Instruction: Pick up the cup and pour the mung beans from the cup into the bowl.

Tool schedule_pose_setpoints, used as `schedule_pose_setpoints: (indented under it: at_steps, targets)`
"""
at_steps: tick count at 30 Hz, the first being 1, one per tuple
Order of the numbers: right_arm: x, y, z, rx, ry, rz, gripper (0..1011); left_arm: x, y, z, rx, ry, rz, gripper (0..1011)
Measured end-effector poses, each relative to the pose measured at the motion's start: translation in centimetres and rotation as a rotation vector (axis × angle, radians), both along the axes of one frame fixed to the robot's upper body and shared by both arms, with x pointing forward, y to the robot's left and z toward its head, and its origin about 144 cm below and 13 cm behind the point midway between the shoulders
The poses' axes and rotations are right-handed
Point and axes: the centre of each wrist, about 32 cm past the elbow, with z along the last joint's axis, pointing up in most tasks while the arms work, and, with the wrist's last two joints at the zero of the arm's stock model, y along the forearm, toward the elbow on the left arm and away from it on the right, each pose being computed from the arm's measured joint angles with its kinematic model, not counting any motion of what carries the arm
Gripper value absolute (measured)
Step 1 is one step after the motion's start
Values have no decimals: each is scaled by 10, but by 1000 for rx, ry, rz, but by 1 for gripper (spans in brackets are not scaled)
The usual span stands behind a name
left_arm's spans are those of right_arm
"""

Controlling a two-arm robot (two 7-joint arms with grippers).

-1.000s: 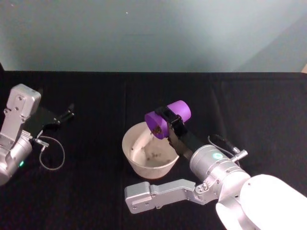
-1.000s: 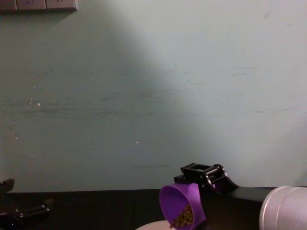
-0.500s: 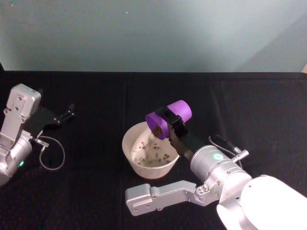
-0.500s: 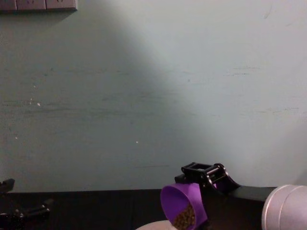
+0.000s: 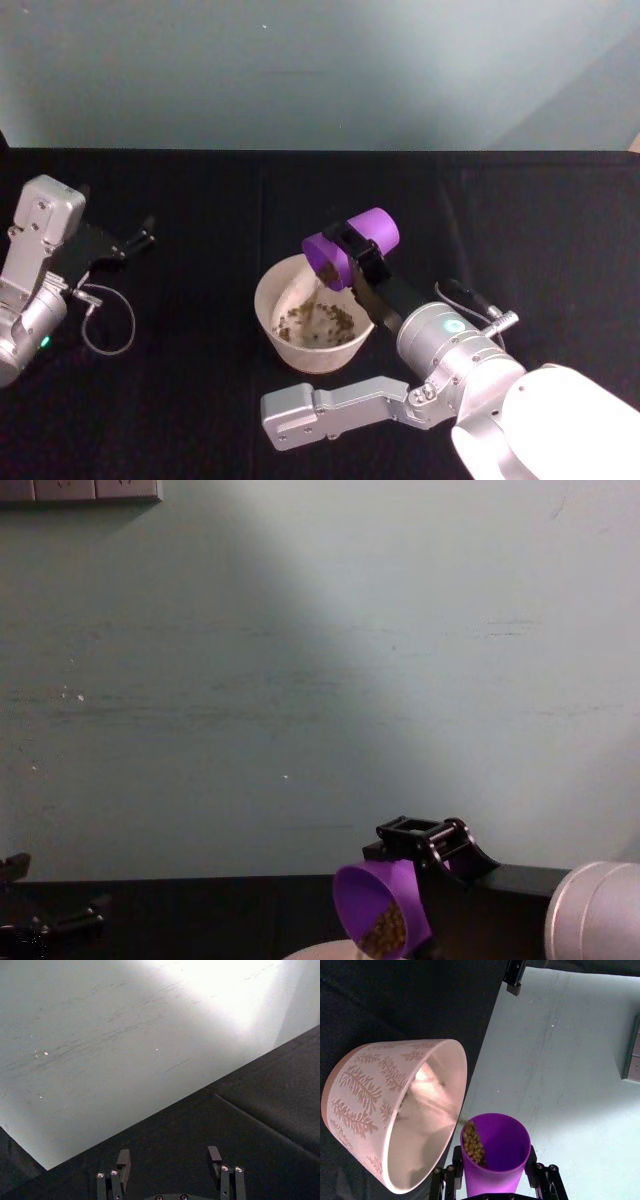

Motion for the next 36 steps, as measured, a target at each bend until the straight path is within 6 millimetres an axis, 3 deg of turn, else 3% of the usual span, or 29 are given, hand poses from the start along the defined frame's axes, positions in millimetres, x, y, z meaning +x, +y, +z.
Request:
schedule_pose_setpoints:
  at_steps: [36]
  targets:
    - [-4,-2,-6,-42,-9,-11,729,0,0,0,0,0,0,1000]
